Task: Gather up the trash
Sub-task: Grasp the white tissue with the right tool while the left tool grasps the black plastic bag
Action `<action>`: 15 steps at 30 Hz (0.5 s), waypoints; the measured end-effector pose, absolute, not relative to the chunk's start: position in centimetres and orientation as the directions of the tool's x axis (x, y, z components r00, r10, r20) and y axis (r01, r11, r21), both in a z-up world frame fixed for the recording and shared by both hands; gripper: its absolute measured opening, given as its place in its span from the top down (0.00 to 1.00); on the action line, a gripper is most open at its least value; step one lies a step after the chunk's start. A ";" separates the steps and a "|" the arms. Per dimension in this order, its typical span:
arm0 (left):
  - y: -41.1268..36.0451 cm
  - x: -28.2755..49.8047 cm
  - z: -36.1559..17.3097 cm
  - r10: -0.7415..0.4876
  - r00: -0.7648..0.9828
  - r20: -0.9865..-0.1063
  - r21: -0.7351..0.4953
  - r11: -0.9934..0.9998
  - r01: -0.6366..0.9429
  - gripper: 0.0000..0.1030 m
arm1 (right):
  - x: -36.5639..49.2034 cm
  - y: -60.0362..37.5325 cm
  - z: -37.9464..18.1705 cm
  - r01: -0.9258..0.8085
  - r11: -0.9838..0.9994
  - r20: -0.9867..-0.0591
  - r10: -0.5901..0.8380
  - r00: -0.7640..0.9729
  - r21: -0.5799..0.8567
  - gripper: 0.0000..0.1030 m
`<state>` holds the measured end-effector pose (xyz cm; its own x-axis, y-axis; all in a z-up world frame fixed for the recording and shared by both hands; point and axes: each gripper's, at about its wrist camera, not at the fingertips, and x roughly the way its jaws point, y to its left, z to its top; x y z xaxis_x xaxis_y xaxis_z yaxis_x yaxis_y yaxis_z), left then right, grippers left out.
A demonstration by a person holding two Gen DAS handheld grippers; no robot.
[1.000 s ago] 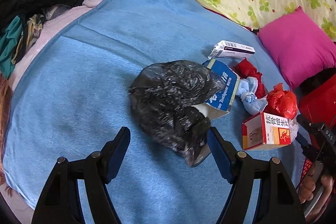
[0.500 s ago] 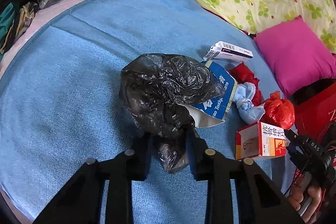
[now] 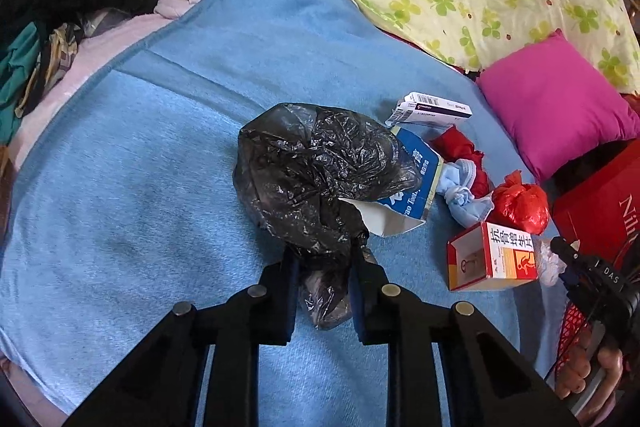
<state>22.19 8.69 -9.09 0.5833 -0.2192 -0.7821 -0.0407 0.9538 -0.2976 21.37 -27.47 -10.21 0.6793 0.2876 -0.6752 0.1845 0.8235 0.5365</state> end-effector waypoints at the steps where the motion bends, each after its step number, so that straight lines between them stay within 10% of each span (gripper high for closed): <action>1: 8.7 22.0 -9.0 -0.214 0.584 -0.783 -0.290 0.956 -0.039 0.78 | 21.2 -27.4 -10.1 0.182 0.825 -0.676 0.288 0.679 0.535 0.62; 15: 8.2 20.2 -7.7 -0.165 0.626 -0.763 -0.214 0.977 -0.003 0.78 | 19.2 -26.4 -8.7 0.129 0.875 -0.669 0.254 0.699 0.467 0.62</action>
